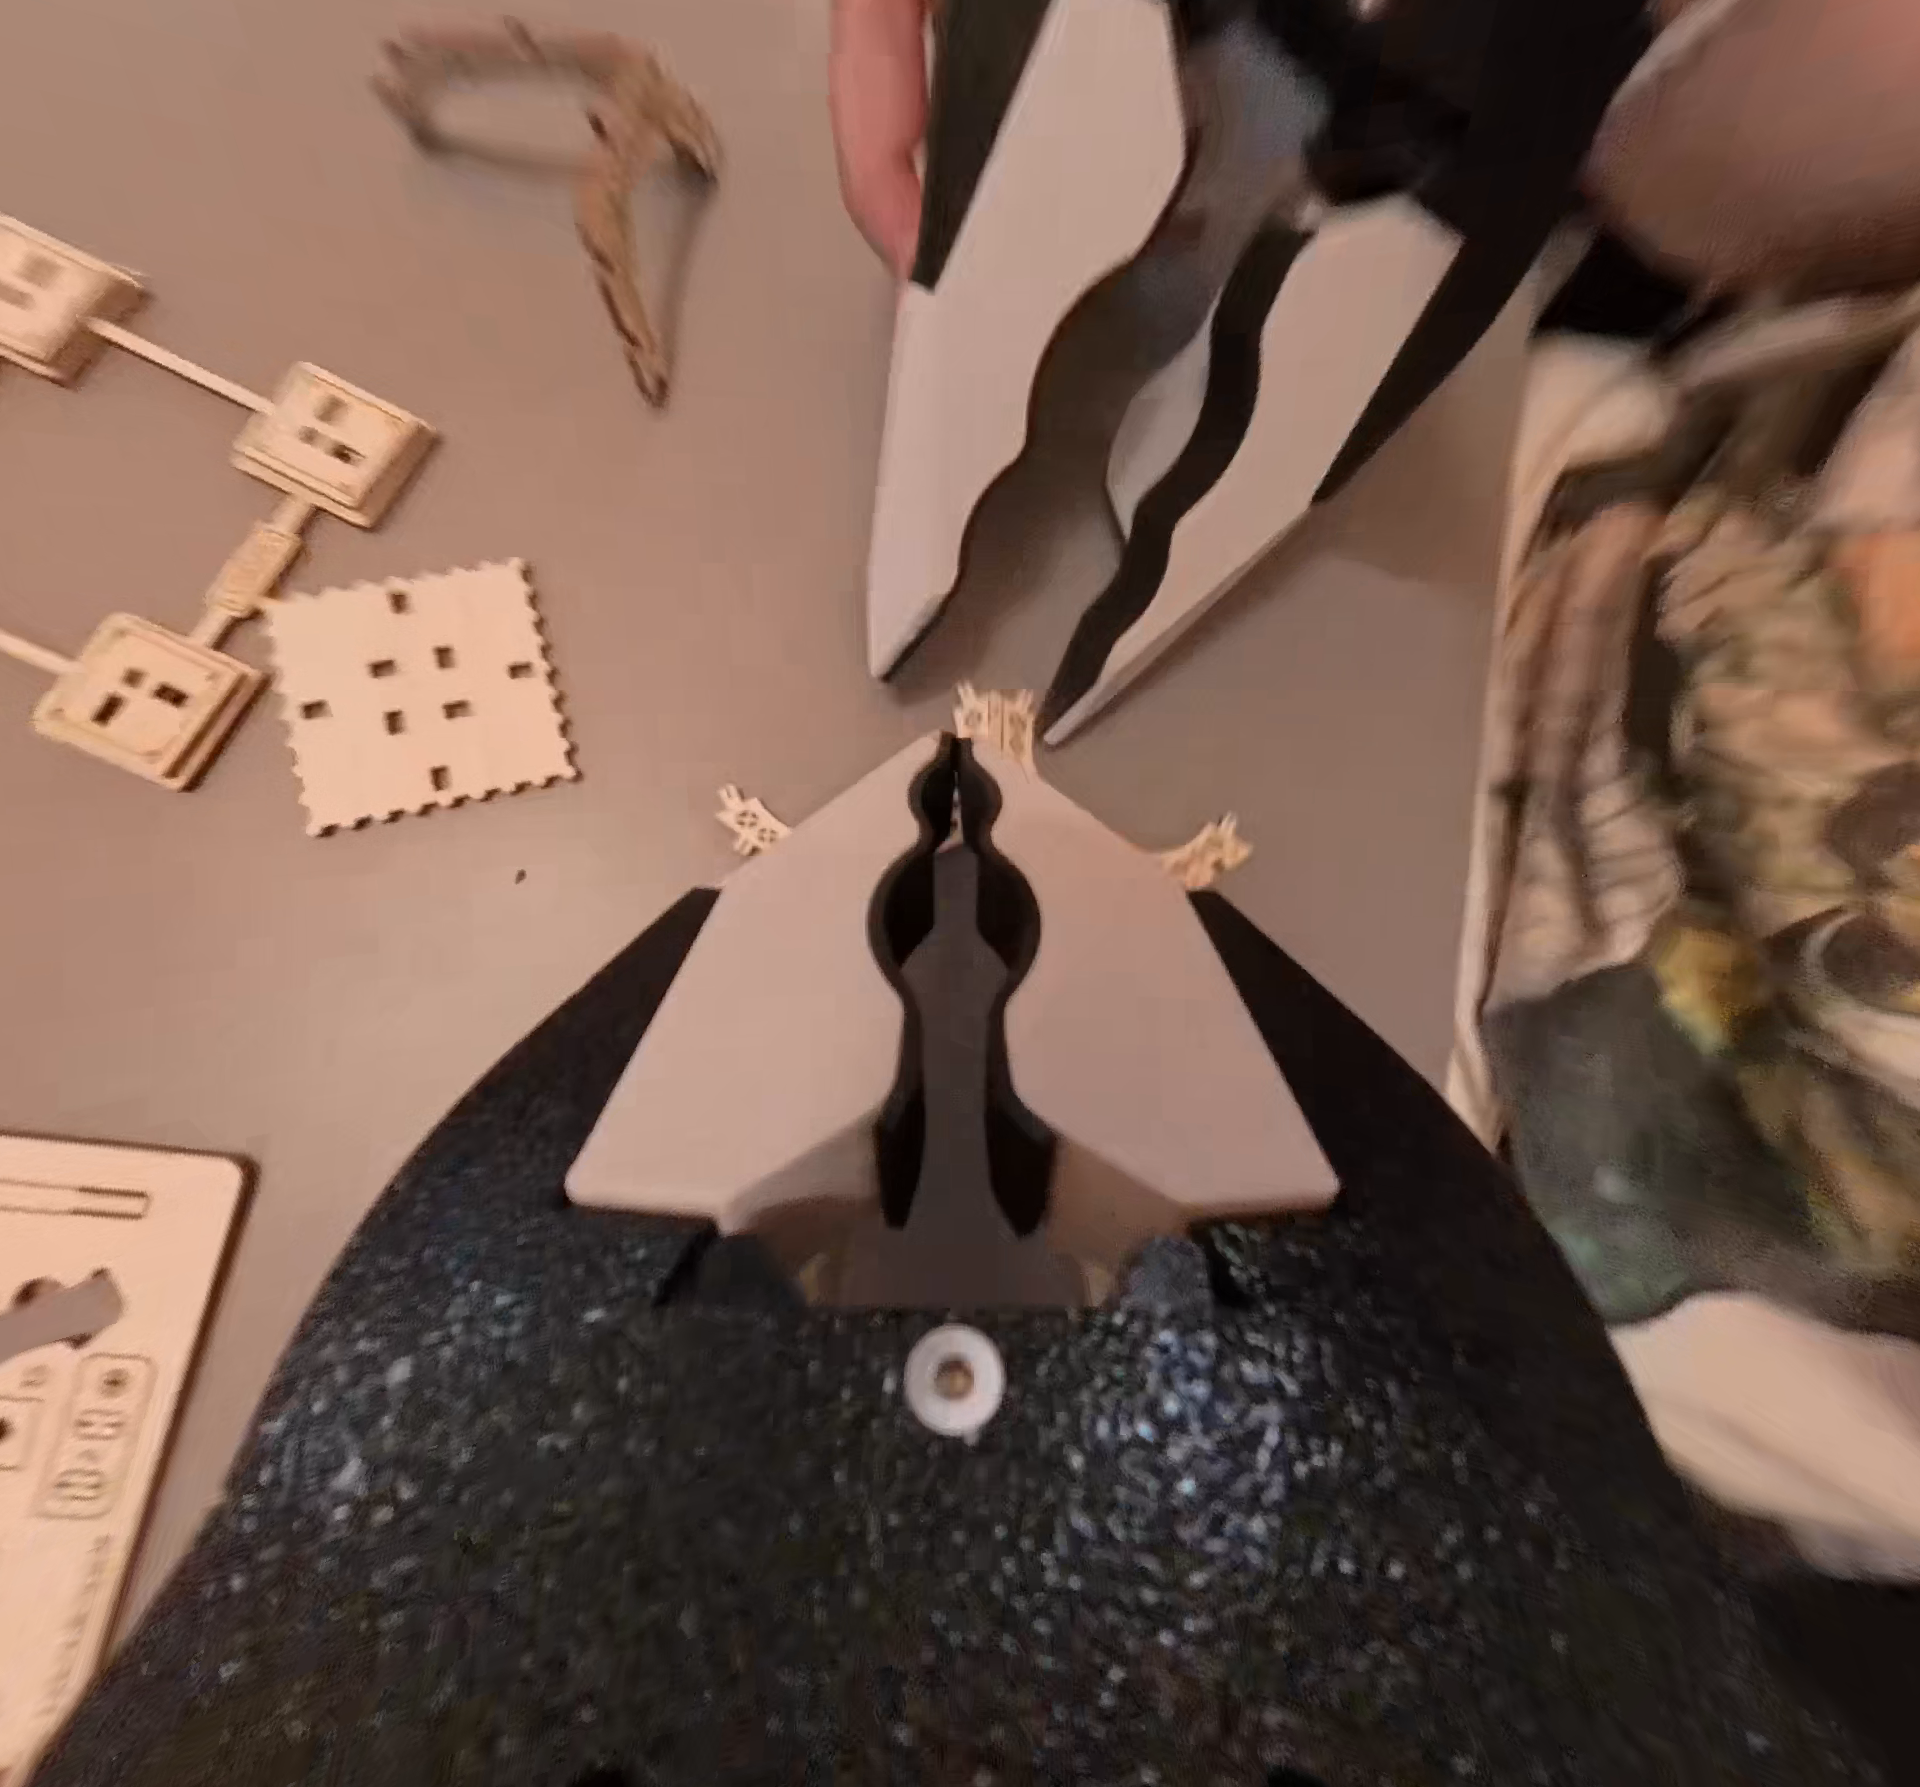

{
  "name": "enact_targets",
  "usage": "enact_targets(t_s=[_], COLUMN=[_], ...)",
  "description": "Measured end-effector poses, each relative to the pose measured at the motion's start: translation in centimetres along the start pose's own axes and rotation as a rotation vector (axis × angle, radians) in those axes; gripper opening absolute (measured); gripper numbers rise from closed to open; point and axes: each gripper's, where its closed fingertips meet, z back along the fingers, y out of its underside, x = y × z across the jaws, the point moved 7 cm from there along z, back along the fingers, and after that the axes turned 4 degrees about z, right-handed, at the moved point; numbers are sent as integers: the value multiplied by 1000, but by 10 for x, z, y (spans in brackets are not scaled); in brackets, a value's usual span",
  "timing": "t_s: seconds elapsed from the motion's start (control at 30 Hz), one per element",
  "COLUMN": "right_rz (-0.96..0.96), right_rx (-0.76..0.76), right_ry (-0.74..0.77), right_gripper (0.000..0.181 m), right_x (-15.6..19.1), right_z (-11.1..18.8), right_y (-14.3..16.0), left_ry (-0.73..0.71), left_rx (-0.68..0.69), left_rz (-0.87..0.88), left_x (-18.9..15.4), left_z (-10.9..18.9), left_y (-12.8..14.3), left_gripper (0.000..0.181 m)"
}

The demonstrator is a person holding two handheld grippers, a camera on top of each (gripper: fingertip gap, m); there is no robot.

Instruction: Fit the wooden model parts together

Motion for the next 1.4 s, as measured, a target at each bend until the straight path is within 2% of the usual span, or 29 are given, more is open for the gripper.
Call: enact_targets(t_s=[0.03,0.1,0.2,0.33,0.43,0.6,0.7,1.4], right_rz=[-17,-30,-28,-1,0,-48,-54,-17], right_rx=[-16,-9,4,-2,4,-12,-21,2], right_ry=[6,-11,-56,-151,-177,-163,-144,-138], right_gripper=[30,46,54,30,15,15,14,13], right_x=[-2,-4,-4,0,1,1,3,5], right_z=[3,5,1,-6,-8,-9,-9,-9], right_y=[0,4,4,-1,-3,-2,-1,-2], left_ry=[5,-19,-63,-68,-115,-145,-128,-134], left_rx=[-90,-169,-132,7,24,73,76,53], left_rz=[36,74,30,-46,-79,-129,-135,-139], left_x=[0,4,0,-12,-13,-16,-18,-18], left_z=[7,16,15,-3,-7,-12,-16,-17], left_y=[-2,2,12,19,16,13,13,15], left_gripper=[0,0,8,20,21,29,21,18])
